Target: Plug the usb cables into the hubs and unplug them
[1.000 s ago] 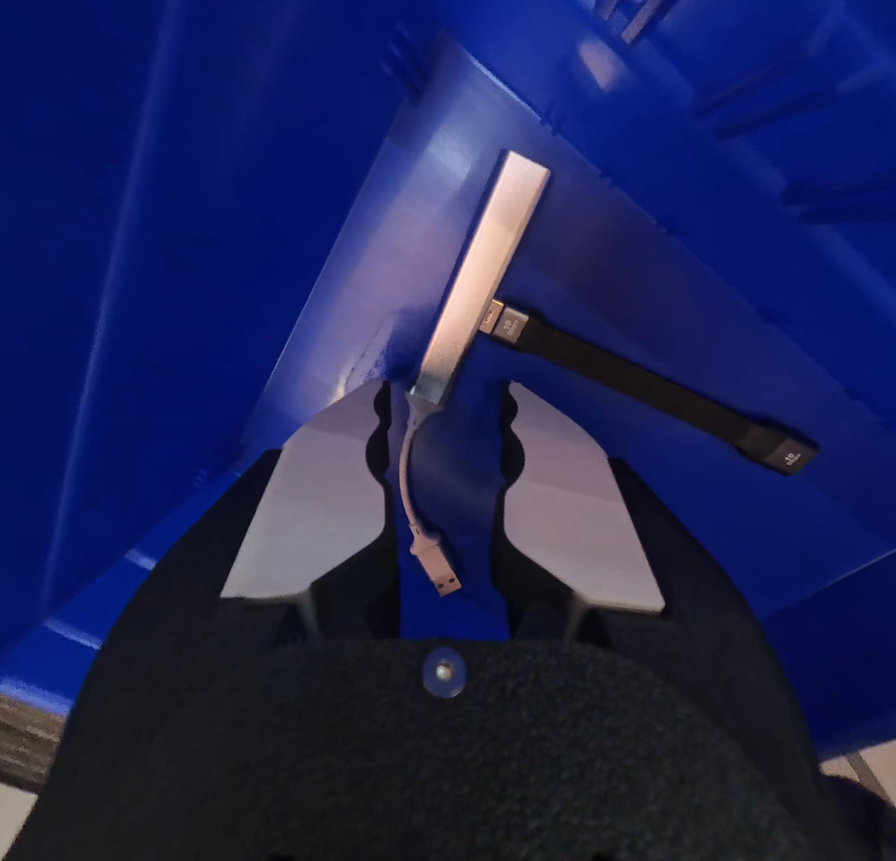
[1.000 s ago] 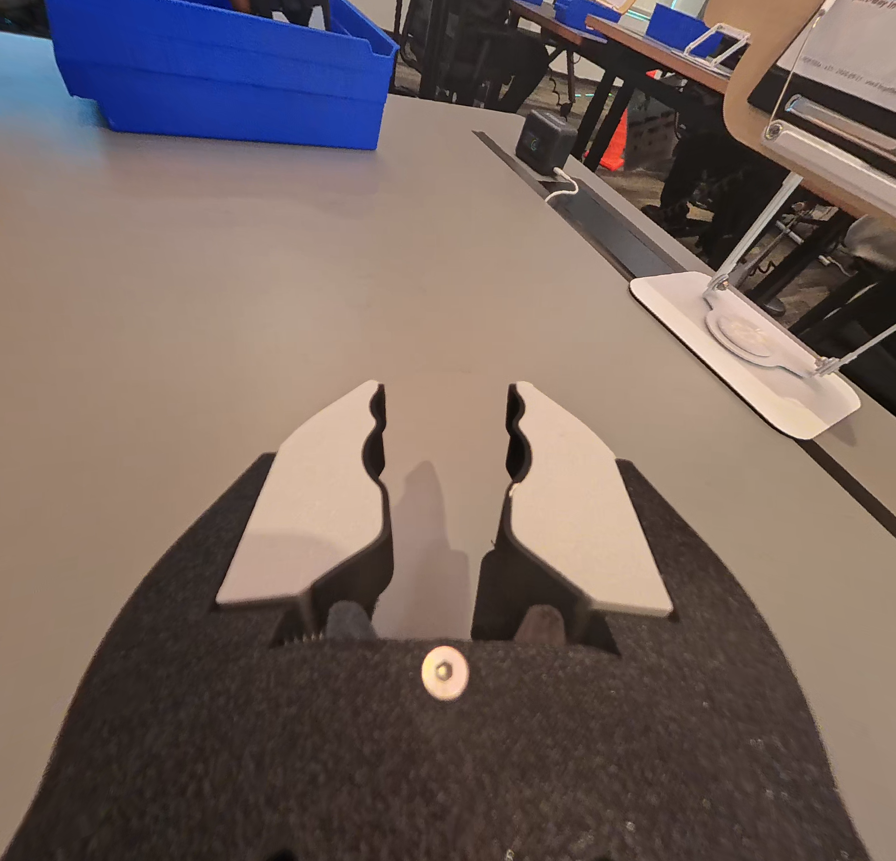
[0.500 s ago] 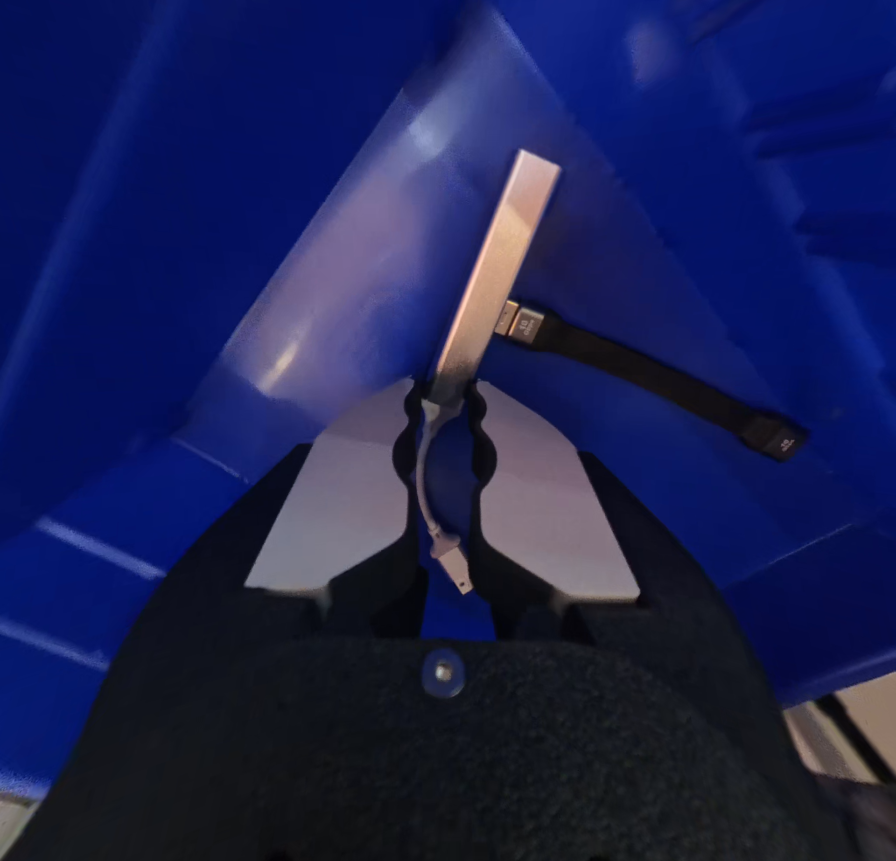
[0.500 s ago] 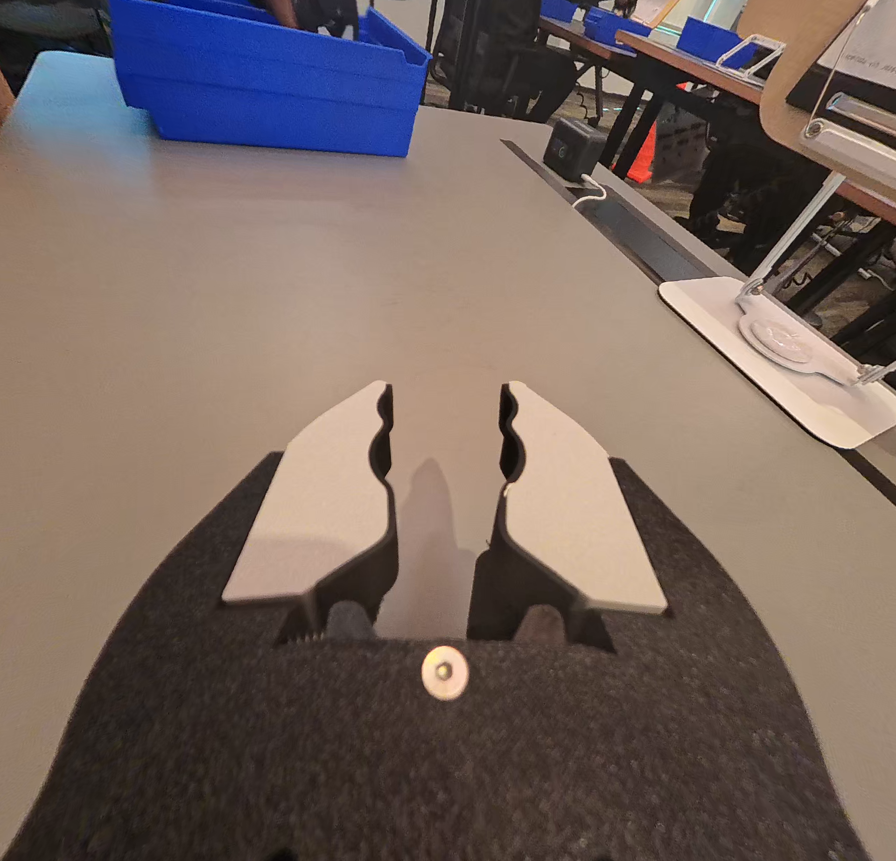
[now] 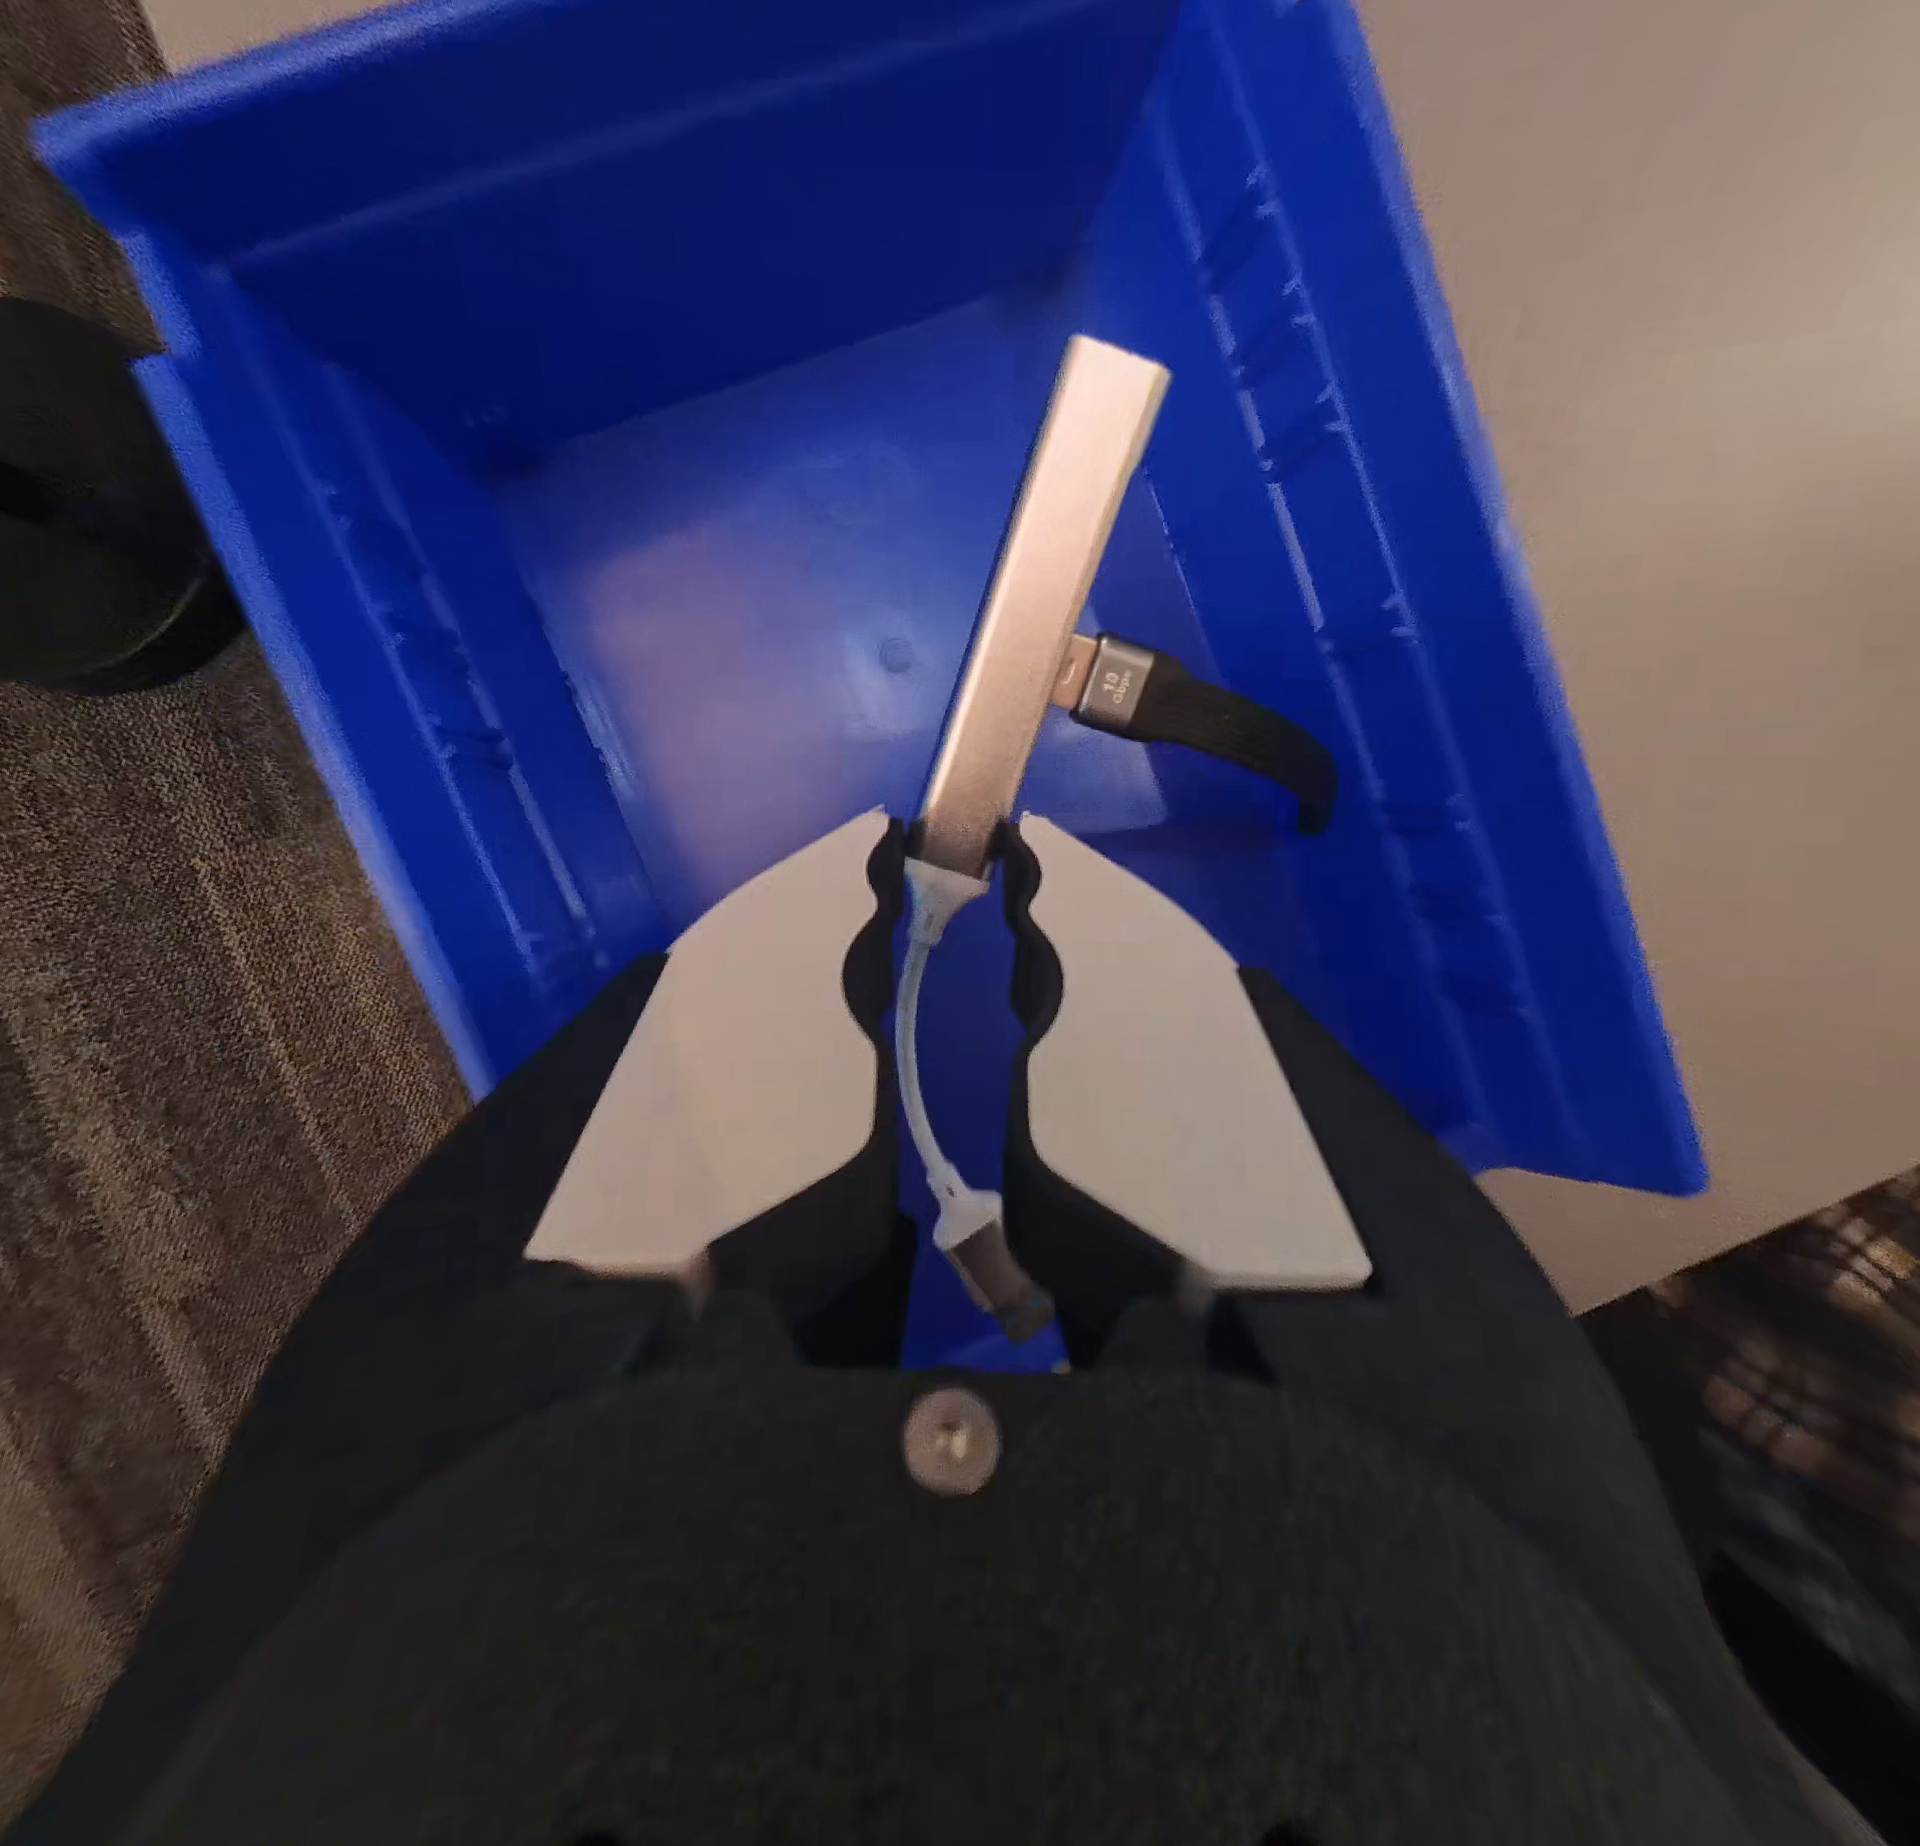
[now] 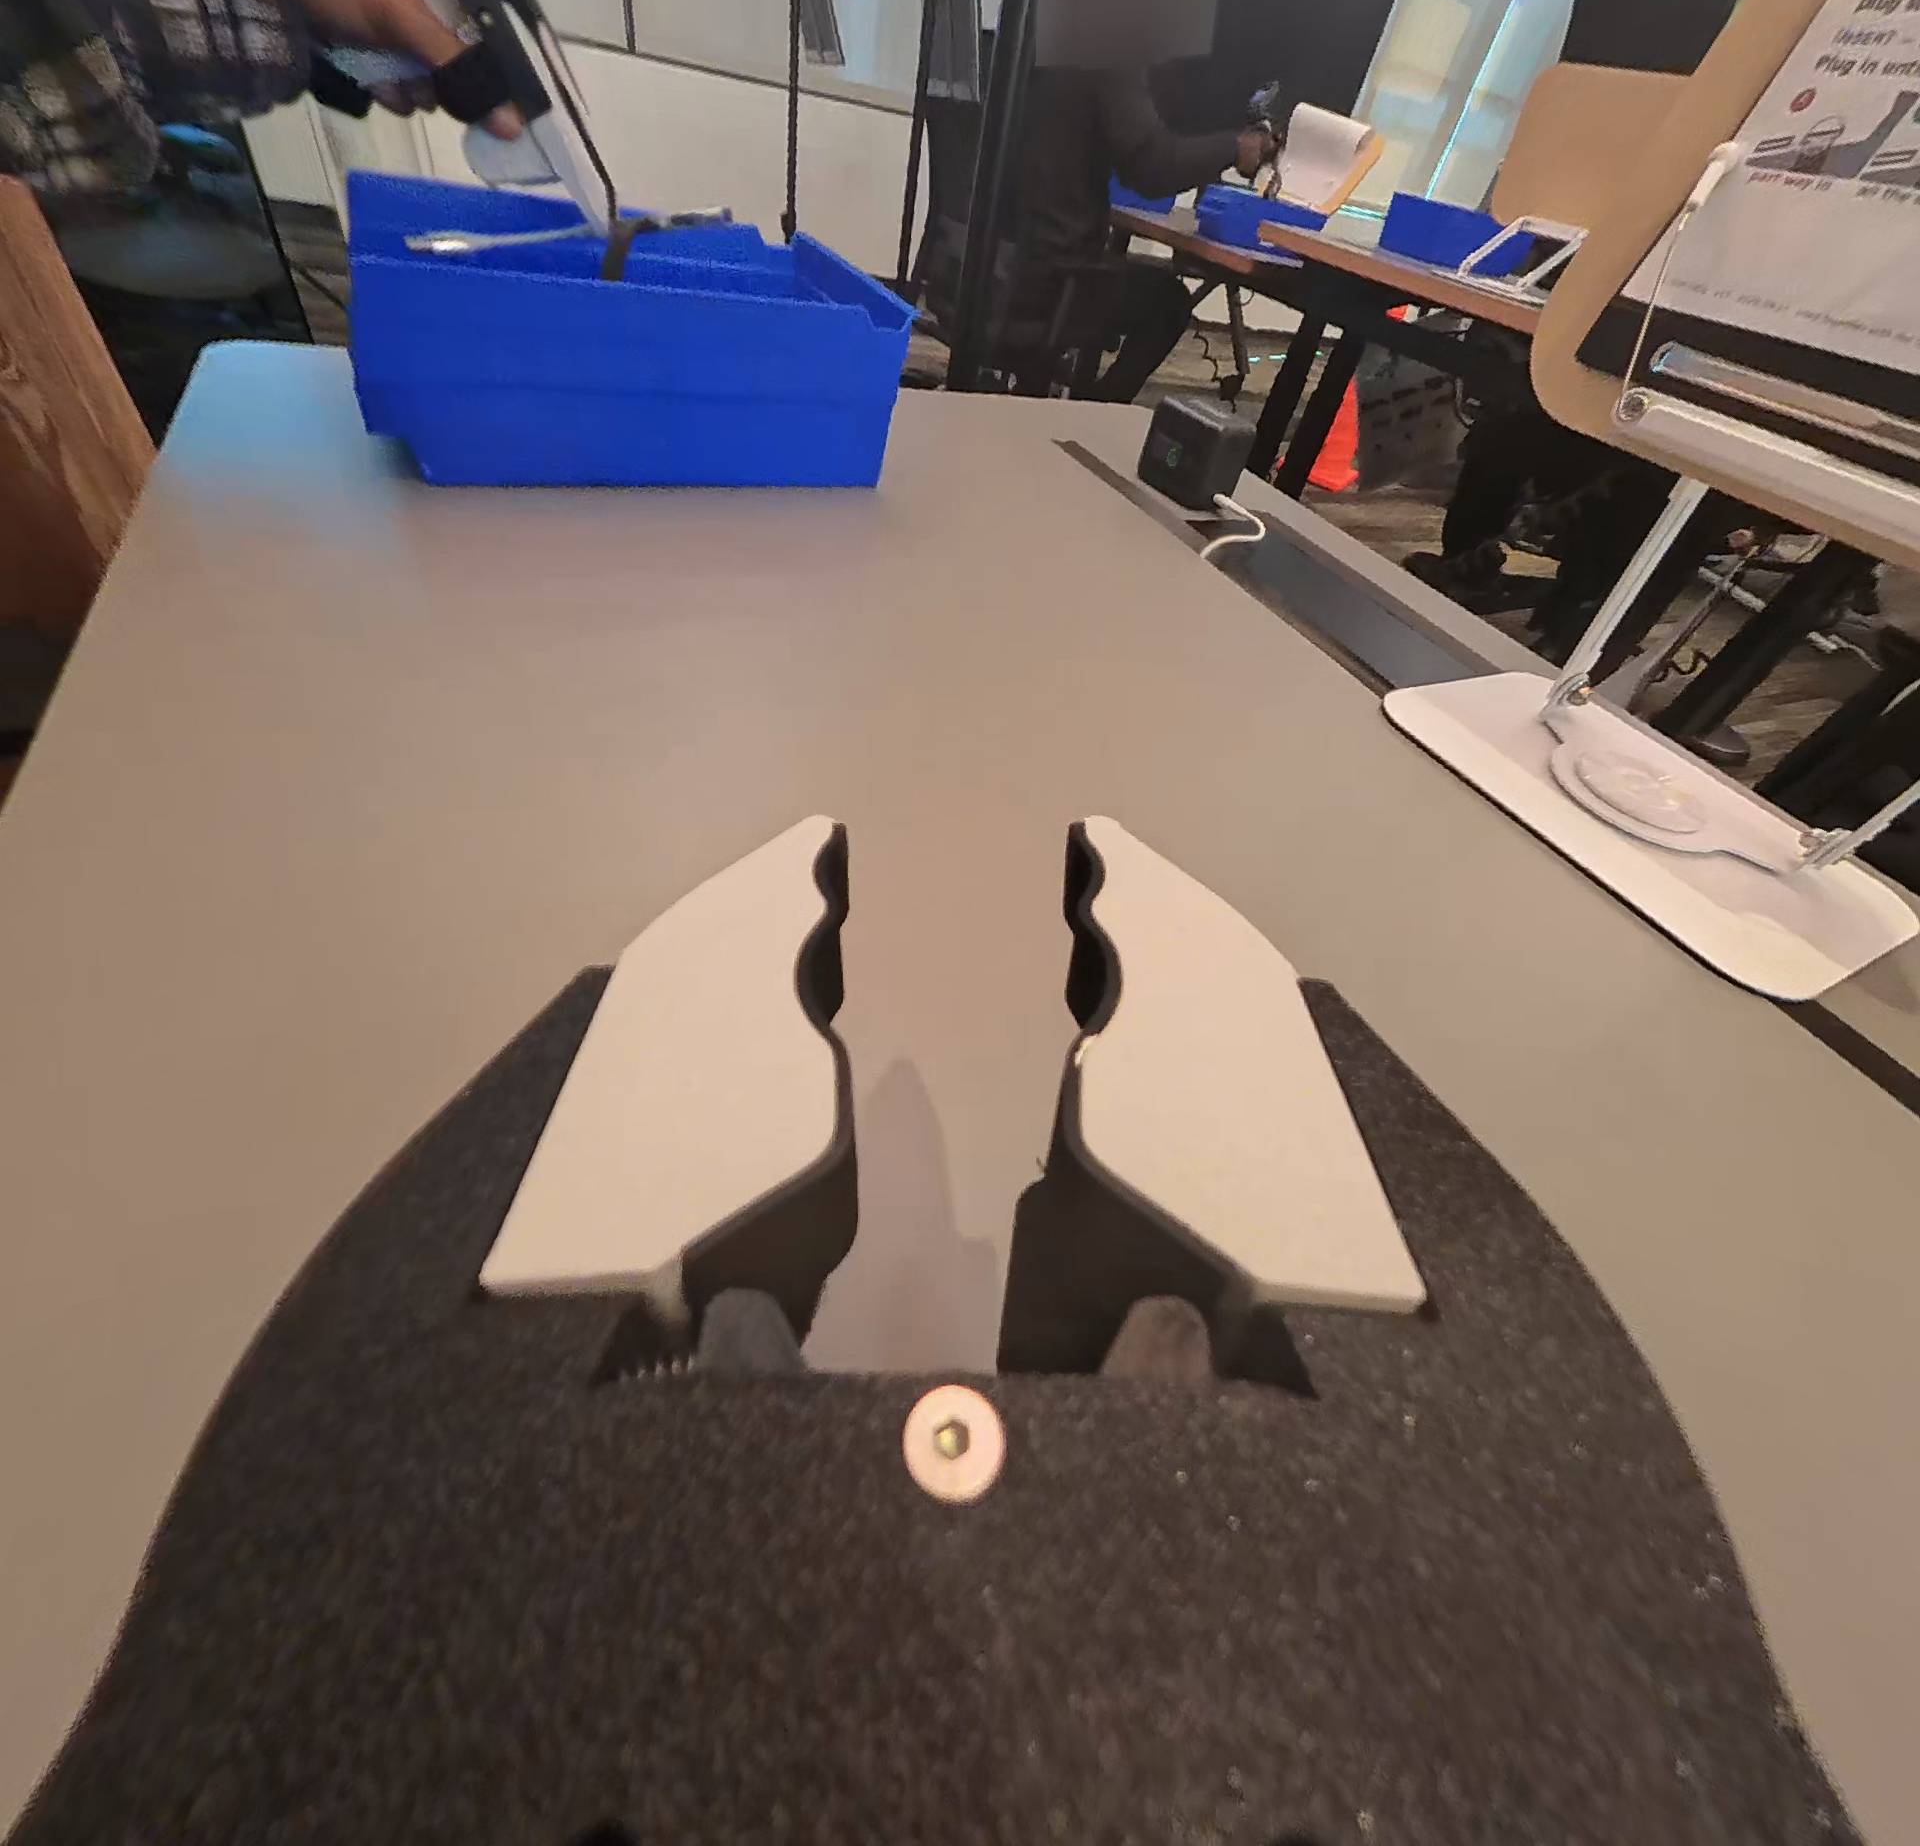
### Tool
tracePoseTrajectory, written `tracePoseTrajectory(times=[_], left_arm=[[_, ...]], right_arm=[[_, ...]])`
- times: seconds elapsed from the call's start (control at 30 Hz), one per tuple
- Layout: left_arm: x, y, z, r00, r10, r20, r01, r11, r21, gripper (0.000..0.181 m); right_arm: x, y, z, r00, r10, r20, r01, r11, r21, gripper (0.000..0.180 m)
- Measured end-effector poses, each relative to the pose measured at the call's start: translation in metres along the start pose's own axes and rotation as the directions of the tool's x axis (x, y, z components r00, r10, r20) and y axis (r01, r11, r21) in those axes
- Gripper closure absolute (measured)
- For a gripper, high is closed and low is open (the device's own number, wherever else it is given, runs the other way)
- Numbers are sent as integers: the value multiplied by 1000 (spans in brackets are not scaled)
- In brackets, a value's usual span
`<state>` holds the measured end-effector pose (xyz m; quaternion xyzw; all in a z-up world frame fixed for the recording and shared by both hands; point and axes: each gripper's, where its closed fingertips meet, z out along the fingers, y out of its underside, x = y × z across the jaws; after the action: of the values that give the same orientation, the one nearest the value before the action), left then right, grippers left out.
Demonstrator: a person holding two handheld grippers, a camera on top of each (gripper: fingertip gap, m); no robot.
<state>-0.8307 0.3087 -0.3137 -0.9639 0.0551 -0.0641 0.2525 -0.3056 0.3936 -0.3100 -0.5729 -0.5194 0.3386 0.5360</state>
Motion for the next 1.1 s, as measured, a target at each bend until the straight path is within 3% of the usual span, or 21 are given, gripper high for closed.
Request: tracePoseTrajectory(times=[0.13,0.33,0.57,0.67,0.8,0.97,1.1], left_arm=[[10,-13,-28,998,2,55,-6,998,65,164],[48,-61,-68,988,60,142,-86,979,184,164],[153,-139,-88,963,209,168,-259,889,377,164],[219,-159,-62,936,318,153,-353,836,421,164],[307,-169,0,901,429,56,-402,782,476,164],[377,-166,73,868,488,-92,-386,780,492,164],[400,-161,107,853,502,-145,-383,790,479,164]], right_arm=[[-2,-8,-2,999,46,6,-46,998,31,141],[4,-26,-6,992,124,-25,-121,989,84,141],[26,-73,-2,922,384,42,-383,895,229,137],[29,-96,9,844,503,185,-535,811,235,132],[33,-99,32,735,617,281,-662,742,106,131],[43,-79,48,632,723,279,-733,674,-85,130],[58,-59,52,629,754,188,-733,656,-178,130]])
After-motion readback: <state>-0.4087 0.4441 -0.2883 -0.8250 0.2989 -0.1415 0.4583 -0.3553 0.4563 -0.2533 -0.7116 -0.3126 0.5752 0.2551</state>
